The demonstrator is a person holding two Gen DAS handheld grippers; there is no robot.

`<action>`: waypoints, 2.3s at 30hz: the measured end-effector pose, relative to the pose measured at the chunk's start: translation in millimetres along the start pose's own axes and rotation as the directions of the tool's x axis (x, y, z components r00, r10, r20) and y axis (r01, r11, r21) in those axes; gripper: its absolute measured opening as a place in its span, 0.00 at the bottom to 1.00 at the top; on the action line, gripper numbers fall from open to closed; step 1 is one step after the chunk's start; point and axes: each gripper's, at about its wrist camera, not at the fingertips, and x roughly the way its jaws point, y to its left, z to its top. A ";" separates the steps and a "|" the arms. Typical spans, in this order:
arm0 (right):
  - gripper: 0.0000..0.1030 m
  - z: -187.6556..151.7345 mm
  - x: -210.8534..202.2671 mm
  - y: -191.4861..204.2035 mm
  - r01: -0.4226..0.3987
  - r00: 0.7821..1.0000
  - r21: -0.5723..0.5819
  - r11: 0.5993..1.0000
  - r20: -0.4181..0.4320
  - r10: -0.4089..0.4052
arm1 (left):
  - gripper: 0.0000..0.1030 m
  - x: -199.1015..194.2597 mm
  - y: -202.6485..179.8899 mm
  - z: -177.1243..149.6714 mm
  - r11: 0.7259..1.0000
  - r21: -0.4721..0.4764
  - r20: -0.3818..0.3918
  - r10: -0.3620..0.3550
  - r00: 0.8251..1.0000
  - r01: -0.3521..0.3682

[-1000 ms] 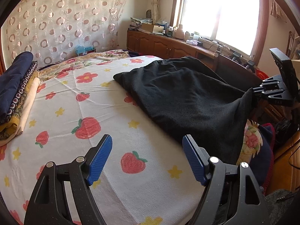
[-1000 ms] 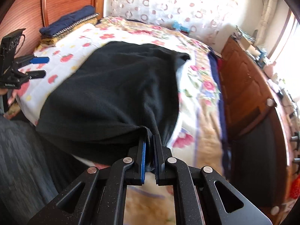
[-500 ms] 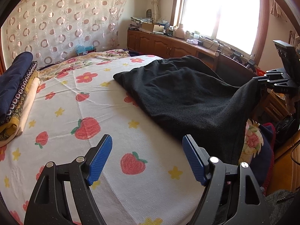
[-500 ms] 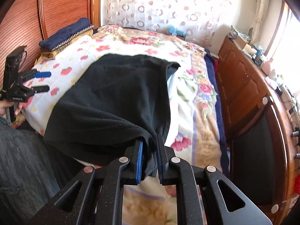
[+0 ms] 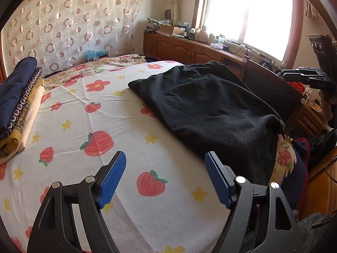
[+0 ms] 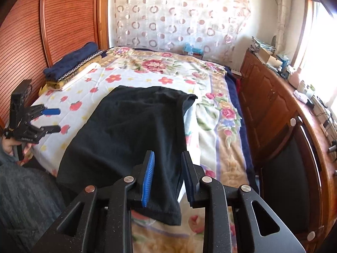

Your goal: Fold small clothes

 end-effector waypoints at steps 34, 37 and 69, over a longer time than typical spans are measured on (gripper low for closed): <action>0.52 67.6 238.2 -69.4 -0.071 0.987 0.239 0.968 -0.126 0.104 | 0.38 153.8 60.4 115.7 0.982 -0.189 -0.138 -0.056 0.989 0.029; 0.12 66.1 232.9 -63.2 -0.093 0.989 0.209 0.974 -0.091 0.114 | 0.15 155.0 54.2 118.2 0.983 -0.176 -0.149 -0.072 0.986 0.045; 0.07 108.5 -153.1 56.1 -0.081 0.725 -0.119 0.990 0.674 0.140 | 0.06 -252.4 23.6 172.4 0.999 0.052 0.578 -0.026 0.816 -0.004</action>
